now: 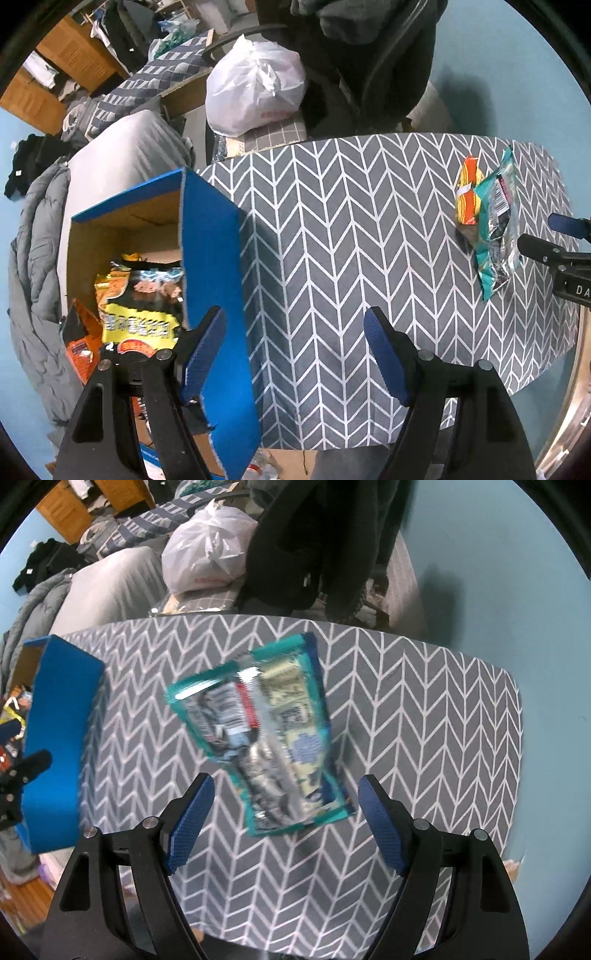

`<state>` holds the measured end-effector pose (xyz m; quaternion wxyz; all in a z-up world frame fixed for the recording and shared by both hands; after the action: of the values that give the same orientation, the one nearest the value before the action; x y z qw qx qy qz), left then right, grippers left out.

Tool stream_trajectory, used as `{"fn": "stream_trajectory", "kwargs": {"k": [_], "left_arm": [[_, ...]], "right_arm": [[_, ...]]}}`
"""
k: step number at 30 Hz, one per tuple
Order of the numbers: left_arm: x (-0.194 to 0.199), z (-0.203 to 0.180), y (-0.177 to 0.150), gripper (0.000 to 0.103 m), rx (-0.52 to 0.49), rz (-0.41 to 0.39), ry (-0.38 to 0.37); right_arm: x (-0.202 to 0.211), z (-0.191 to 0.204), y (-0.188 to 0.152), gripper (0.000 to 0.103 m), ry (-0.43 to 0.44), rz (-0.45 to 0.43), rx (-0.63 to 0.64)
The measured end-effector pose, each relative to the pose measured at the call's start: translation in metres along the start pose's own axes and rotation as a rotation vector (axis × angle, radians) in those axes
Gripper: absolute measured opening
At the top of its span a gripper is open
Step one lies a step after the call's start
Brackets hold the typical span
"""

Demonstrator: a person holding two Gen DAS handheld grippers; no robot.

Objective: Organize snacks
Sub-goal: 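Move both grippers back over the remaining bags on the table, then grasp the orange-red chip bag with the left gripper while the right grasps the teal-silver bag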

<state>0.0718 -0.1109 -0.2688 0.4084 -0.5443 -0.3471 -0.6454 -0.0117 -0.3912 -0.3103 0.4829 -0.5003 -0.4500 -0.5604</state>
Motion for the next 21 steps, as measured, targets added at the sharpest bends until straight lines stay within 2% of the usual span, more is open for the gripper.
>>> {"fn": "stream_trajectory", "kwargs": {"k": [8, 17, 21], "left_arm": [[-0.027, -0.021, 0.006, 0.078, -0.010, 0.027, 0.006], [-0.049, -0.046, 0.004, 0.078, -0.060, 0.076, 0.012], [-0.048, -0.053, 0.006, 0.078, -0.058, 0.079, 0.000]], "right_arm": [[-0.029, 0.009, 0.001, 0.080, 0.023, 0.004, 0.065], [-0.057, 0.011, 0.002, 0.080, -0.055, 0.010, 0.108], [-0.056, 0.008, -0.001, 0.063, -0.019, -0.007, 0.096]]}}
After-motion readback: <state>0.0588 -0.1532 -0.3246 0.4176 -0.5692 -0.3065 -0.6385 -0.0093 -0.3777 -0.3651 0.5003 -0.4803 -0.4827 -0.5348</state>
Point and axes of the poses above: each gripper's, at about its wrist camera, not at the fingertips, and x roughly against the way its jaws point, z to its left, y to its top, the point moved 8 cm from there along -x, roughly the way its jaws point, and after that the axes turned 9 degrees about z, right-handed, at the moved point
